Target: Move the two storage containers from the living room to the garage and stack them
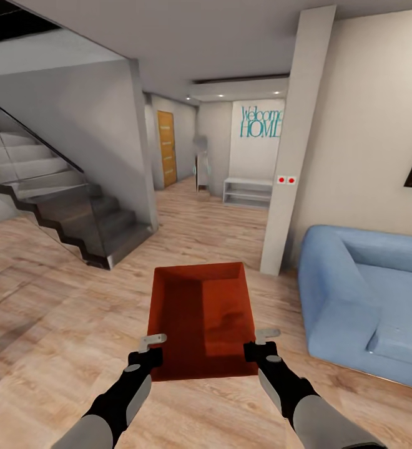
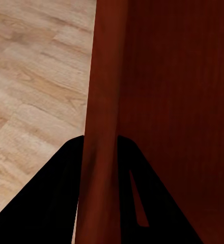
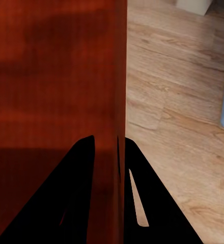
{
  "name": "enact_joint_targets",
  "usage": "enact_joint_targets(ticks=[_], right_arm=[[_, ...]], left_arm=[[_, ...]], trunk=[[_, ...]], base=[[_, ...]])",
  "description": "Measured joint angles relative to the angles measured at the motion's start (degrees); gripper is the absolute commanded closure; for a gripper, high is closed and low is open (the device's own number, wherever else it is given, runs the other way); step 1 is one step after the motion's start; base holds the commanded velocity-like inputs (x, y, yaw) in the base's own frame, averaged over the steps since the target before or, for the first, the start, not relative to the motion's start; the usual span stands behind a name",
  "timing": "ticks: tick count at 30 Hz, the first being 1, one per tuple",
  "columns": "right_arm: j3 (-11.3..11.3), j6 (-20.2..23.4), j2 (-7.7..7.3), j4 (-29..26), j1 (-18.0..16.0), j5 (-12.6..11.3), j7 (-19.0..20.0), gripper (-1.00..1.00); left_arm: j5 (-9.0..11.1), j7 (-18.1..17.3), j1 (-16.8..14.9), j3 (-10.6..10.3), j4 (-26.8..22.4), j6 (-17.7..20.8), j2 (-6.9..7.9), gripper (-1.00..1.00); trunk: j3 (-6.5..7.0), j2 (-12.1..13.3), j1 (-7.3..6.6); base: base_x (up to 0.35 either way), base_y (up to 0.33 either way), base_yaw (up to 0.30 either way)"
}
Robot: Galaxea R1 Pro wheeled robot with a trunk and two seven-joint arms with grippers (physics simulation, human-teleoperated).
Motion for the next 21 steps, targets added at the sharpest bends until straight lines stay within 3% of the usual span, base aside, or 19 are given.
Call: enact_joint_targets(ticks=[21], right_arm=[[-0.01,0.28,0.08,0.01,0.00,0.10,-0.07,1.00]], left_arm=[[0.22,-0.13,0.00,0.01,0.15,0.12,0.08,1.00]], trunk=[[0.00,0.00,0.00]], base=[[0.323,0.000,0.000]])
